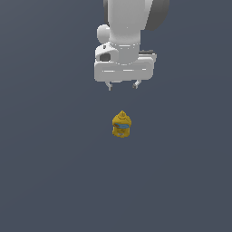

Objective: Pick up the object and move it to a goal position.

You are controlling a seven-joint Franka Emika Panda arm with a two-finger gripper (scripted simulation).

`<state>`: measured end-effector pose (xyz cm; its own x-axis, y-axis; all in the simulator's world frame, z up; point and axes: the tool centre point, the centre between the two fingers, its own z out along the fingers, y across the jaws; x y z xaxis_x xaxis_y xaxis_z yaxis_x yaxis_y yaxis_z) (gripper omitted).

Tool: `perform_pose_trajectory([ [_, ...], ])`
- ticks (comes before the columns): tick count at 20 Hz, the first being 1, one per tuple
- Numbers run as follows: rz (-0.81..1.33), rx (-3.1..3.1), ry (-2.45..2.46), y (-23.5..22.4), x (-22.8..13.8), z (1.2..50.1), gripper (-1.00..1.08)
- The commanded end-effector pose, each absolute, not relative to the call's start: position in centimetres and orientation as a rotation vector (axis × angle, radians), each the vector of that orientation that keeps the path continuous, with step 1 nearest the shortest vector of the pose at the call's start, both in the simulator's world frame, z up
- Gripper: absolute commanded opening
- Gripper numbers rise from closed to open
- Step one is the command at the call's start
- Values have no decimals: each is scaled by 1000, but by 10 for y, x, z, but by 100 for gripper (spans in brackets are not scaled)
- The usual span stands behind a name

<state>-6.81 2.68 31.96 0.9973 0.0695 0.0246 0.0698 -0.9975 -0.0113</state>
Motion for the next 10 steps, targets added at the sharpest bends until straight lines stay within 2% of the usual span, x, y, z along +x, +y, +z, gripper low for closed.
perform_pose_trajectory([
  [1,-38,-3127,-109,27,-68,320,100],
  [10,-11,-3158,-74,-3,-70,313,100],
])
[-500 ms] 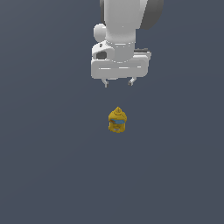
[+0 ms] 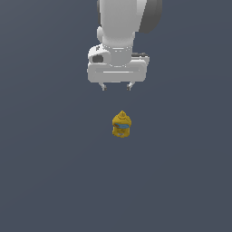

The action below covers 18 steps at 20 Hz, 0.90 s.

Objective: Pick up the object and move it to a goal position.

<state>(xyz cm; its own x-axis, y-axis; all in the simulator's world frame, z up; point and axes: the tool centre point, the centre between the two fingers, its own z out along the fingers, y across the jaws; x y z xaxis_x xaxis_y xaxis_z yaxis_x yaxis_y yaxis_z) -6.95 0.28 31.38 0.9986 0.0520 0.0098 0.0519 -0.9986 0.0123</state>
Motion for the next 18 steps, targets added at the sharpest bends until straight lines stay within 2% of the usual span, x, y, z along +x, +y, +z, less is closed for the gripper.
perform_pose_trajectory([
  [1,9,3121,68,-4,-70,312,100],
  [18,7,3109,303,0,-67,303,100],
])
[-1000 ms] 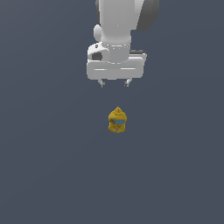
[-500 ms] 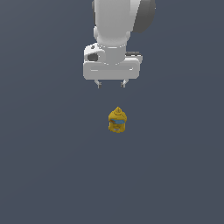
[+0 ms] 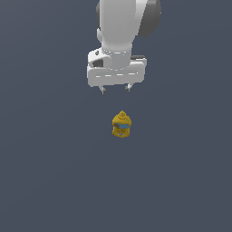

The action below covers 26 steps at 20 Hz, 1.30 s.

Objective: Pick up the object and move it to a goal position.

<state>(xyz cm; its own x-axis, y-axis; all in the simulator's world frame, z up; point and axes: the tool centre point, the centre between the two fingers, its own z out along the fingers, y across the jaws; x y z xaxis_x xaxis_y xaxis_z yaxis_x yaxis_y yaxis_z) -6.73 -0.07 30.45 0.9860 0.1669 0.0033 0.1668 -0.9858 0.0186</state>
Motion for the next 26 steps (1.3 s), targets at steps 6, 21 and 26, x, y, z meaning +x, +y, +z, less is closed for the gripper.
perform_pose_trajectory([
  [6,4,3080,524,3,-64,293,100],
  [21,-2,2918,1129,13,-56,266,100],
  [26,-3,2838,1322,16,-54,257,100],
])
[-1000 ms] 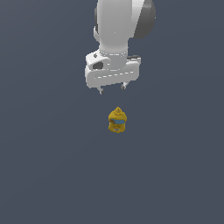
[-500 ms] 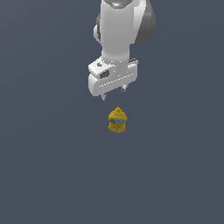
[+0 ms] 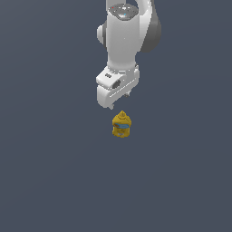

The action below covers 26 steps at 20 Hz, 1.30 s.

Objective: Pick up the object and move it to a goal position.

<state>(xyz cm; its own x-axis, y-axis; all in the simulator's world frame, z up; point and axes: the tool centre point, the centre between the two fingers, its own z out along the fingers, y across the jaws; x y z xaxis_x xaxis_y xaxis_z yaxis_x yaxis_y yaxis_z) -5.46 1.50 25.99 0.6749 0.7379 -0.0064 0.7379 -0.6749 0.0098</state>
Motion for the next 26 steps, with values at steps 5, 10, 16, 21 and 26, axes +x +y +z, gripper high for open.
perform_pose_trajectory([
  [5,-3,2746,1509,19,-52,248,100],
  [10,-3,2641,1690,23,-50,239,100],
  [16,-2,2520,1871,26,-49,230,100],
  [21,-1,2446,1969,28,-48,224,100],
  [26,0,2403,2023,29,-47,221,100],
])
